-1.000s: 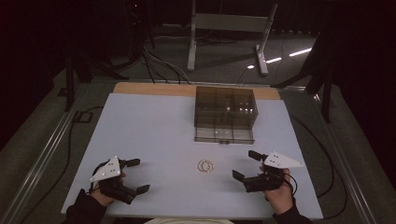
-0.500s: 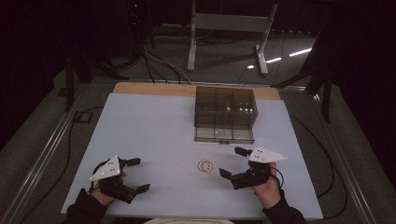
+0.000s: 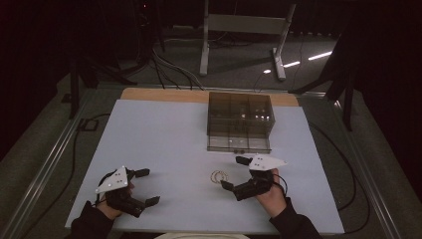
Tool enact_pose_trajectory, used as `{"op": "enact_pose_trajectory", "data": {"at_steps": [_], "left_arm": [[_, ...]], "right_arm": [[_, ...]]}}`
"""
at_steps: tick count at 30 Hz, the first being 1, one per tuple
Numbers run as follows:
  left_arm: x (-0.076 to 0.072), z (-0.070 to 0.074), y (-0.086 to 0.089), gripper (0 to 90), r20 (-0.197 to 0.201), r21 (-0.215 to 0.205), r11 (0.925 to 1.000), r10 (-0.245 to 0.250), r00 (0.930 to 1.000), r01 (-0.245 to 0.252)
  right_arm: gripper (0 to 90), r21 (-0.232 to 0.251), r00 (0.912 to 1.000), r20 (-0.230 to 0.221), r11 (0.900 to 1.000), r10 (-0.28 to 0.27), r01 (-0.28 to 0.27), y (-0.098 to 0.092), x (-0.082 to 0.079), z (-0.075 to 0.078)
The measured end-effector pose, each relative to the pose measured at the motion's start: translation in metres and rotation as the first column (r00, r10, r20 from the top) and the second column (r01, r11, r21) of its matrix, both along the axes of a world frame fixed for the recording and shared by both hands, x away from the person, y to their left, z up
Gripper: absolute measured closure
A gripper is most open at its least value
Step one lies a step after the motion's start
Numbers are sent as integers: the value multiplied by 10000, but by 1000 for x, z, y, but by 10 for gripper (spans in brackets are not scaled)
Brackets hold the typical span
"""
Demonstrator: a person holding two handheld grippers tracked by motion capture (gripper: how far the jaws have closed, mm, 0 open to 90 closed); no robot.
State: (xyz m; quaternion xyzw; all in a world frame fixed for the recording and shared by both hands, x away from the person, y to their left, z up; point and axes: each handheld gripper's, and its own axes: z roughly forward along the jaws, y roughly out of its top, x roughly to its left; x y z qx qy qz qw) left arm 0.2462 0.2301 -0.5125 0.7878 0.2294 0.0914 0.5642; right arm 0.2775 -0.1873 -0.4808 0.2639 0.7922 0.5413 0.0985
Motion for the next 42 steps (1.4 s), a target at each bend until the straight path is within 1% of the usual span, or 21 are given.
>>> {"op": "enact_pose_trajectory", "data": {"at_steps": [2, 5, 7, 12, 13, 15, 16, 17, 18, 20, 23, 25, 26, 28, 30, 32, 34, 35, 36, 40, 42], "left_arm": [[0, 0, 0, 5, 5, 45, 10000, -17, 10000, 17], [0, 0, 0, 5, -13, 16, 10000, -33, 10000, 33], [0, 0, 0, 5, -26, -2, 10000, -36, 10000, 36], [0, 0, -1, 5, -20, 21, 10000, -66, 10000, 66], [0, 0, -1, 4, -4, 36, 10000, -71, 10000, 71], [0, 0, -1, 5, 14, 37, 9999, -105, 9999, 105], [0, 0, -1, 5, 2, 20, 9999, -99, 10000, 99], [0, 0, 0, 5, -9, -2, 10000, -87, 10000, 87], [0, 0, 0, 5, -6, 1, 10000, -89, 10000, 89], [0, 0, 0, 5, 11, 24, 9999, -107, 9999, 107], [0, 0, 0, 5, -14, -54, 10000, -83, 10000, 83], [0, 0, 0, 5, -4, 3, 9999, -112, 9999, 112], [0, 0, 0, 5, 0, -1, 9999, -116, 9999, 116], [0, 0, -1, 5, -39, -58, 9999, -104, 9999, 103], [0, 0, -1, 5, -44, -17, 9999, -127, 9999, 127], [0, 0, -1, 5, -42, -18, 9999, -160, 9999, 160], [1, -1, -1, 5, -85, -49, 9999, -147, 9999, 146], [1, -1, -1, 5, -78, -41, 9999, -147, 9999, 146], [1, -1, -2, 5, -76, -28, 9999, -164, 9998, 164], [1, -1, -3, 5, -101, -37, 9998, -197, 9998, 197], [0, -1, -3, 5, -86, -5, 9998, -208, 9997, 208]], "right_arm": [[0, 40, 10000, -14, 10000, 53, -53, 2, 2, -3], [0, -46, 9999, 24, 9999, 124, -123, 5, 5, -7], [0, -120, 9998, -112, 9998, 186, -187, 7, 6, -9], [0, -635, 9989, -264, 9972, 391, -407, 11, 8, -15], [0, -787, 9990, -299, 9963, 321, -344, 12, 9, -17], [12, -912, 9976, -481, 9944, 498, -541, 15, 9, -20], [89, -1083, 9983, -402, 9930, 423, -464, 16, 8, -22], [133, -1184, 9984, -475, 9924, 296, -350, 18, 8, -24], [139, -1185, 9971, -654, 9918, 399, -475, 19, 9, -26], [178, -1489, 9963, -723, 9872, 466, -570, 20, 9, -30], [291, -1718, 9949, -883, 9831, 478, -625, 21, 10, -34], [355, -1916, 9946, -935, 9795, 445, -619, 21, 11, -36], [394, -2050, 9942, -973, 9766, 451, -644, 22, 11, -37], [448, -2453, 9954, -805, 9669, 513, -697, 24, 11, -39], [502, -2749, 9955, -787, 9587, 532, -730, 25, 12, -42], [586, -3055, 9955, -742, 9489, 589, -789, 27, 12, -44], [621, -3206, 9954, -724, 9436, 622, -823, 28, 12, -46], [648, -3328, 9955, -647, 9390, 693, -870, 29, 12, -47], [655, -3411, 9955, -597, 9357, 735, -896, 29, 12, -48], [694, -3552, 9961, -358, 9306, 810, -885, 30, 12, -48], [695, -3715, 9963, -184, 9245, 845, -853, 30, 11, -48]]}}
